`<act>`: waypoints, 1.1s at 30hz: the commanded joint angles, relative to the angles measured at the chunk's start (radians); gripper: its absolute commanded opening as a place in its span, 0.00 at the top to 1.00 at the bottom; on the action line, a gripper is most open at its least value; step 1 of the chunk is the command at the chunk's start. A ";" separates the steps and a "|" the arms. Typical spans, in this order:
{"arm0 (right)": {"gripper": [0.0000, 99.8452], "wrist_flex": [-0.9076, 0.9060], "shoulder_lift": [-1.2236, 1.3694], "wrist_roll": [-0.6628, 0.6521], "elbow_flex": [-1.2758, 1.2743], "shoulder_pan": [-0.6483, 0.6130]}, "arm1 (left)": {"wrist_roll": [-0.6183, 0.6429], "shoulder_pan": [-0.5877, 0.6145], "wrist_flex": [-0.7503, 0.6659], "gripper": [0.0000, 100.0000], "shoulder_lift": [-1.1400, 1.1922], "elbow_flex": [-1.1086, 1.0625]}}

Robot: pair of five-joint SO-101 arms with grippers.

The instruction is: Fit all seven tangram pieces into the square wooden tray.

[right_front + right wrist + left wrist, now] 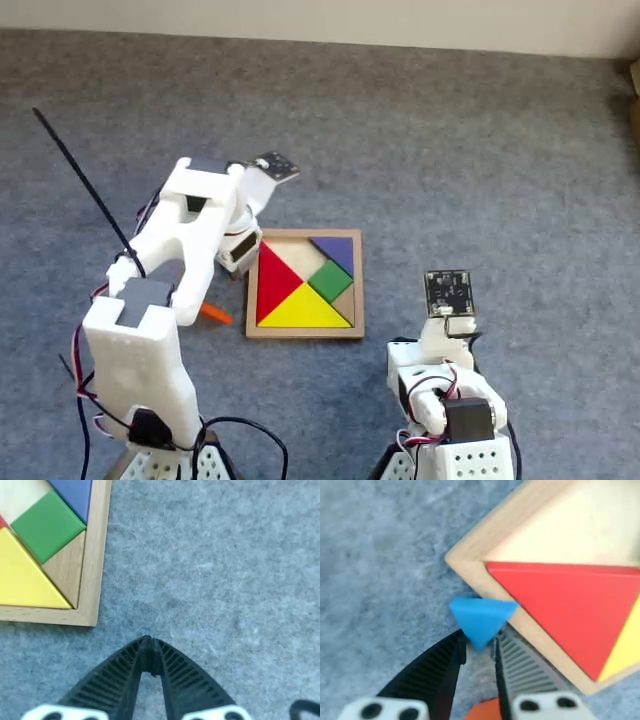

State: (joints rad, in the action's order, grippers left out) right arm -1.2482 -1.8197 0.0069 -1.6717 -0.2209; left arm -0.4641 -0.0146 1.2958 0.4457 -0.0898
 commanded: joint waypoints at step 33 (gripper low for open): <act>0.99 0.028 -0.018 0.002 -0.148 0.012 | 0.144 0.148 -0.103 0.83 -0.099 0.119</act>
State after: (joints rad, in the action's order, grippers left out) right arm -1.2482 -1.8197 0.0069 -1.6717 -0.2209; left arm -0.3368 0.1204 1.1930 0.3537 -0.0361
